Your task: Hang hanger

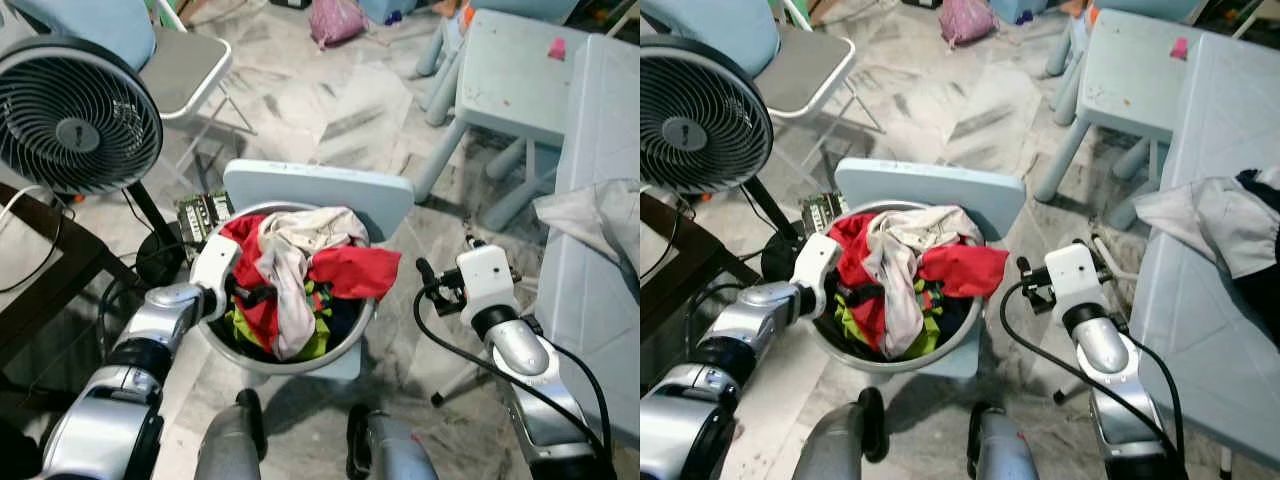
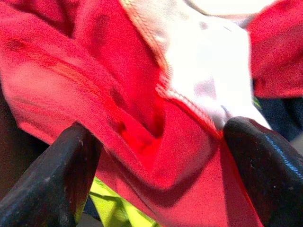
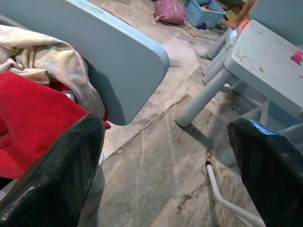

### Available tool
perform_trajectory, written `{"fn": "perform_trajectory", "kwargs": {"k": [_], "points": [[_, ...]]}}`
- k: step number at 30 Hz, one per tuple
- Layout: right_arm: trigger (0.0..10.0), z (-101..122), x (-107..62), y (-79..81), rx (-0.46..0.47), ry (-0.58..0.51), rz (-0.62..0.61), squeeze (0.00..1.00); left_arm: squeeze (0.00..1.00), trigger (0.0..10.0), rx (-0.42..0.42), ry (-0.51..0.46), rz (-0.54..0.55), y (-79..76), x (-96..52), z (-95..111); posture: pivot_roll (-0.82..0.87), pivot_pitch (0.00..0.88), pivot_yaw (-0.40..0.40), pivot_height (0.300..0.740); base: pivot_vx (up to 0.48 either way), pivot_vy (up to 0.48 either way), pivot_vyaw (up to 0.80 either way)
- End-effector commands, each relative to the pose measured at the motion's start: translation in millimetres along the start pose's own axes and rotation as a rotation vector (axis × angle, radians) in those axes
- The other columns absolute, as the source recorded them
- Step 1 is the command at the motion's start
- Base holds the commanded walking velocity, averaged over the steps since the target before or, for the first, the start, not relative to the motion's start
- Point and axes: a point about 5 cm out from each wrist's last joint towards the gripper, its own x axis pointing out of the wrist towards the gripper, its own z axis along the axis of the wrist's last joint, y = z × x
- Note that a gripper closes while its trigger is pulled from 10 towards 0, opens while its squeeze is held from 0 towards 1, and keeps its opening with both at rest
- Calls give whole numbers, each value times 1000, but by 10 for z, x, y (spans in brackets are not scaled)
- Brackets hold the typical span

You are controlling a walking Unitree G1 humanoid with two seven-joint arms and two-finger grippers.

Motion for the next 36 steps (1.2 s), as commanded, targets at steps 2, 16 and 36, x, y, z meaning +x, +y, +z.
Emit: {"fn": "perform_trajectory", "kwargs": {"k": [2, 16, 36], "points": [[10000, -53, -26, 22, -4, 19, 3, 0, 0, 0, -176, 31, 61, 94, -35, -152, -32, 250, -23, 740, 0, 0, 0], [10000, -38, 14, -22, -15, 11, -19, 0, 0, 0, 258, 222, -10, 165, -318, -504, -20, 248, -15, 740, 0, 0, 0], [10000, -32, 43, -41, -18, -1, -30, 0, 1000, 10000, 1121, 69, -309, 29, -546, 0, -15, 243, -7, 740, 0, 0, 0]]}}
